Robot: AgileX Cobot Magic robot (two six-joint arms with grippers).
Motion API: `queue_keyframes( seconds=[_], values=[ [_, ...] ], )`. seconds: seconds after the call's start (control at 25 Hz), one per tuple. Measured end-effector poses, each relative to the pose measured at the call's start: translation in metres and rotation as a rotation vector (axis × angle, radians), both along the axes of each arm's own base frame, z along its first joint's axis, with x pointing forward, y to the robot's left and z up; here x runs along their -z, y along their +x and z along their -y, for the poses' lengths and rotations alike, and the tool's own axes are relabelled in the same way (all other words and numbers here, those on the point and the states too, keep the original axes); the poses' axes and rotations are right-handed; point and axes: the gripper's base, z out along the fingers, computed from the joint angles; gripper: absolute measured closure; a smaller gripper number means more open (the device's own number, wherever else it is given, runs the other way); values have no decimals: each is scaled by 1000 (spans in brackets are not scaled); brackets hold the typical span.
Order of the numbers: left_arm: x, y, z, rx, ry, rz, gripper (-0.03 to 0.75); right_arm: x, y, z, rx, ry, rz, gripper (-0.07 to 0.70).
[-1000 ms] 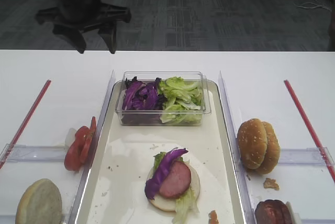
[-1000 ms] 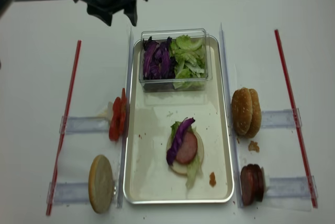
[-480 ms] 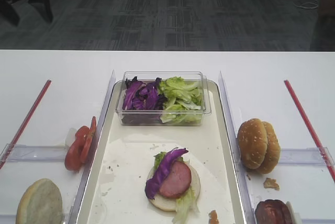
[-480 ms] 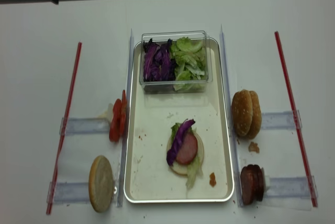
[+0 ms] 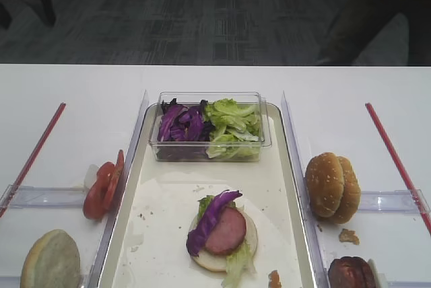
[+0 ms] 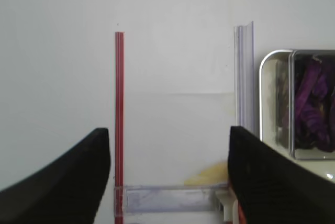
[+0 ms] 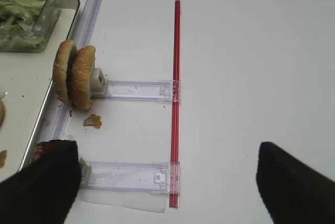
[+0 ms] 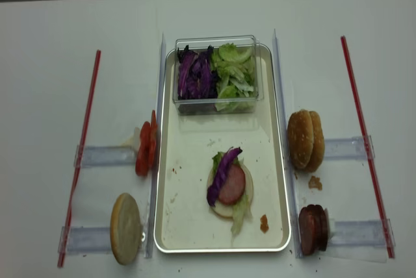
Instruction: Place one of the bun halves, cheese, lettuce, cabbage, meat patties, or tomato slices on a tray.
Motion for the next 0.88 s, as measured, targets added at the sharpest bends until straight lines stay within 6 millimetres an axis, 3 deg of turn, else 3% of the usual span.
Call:
queue_keyframes(
  seconds=[0.24, 0.56, 0.88],
  values=[
    [3, -38, -4, 12, 42, -44, 259, 0, 0, 0, 0, 0, 0, -48],
    [-7, -110, -8, 13, 56, -26, 259, 0, 0, 0, 0, 0, 0, -48],
    [-6, -178, -11, 12, 55, 11, 259, 0, 0, 0, 0, 0, 0, -48]
  ],
)
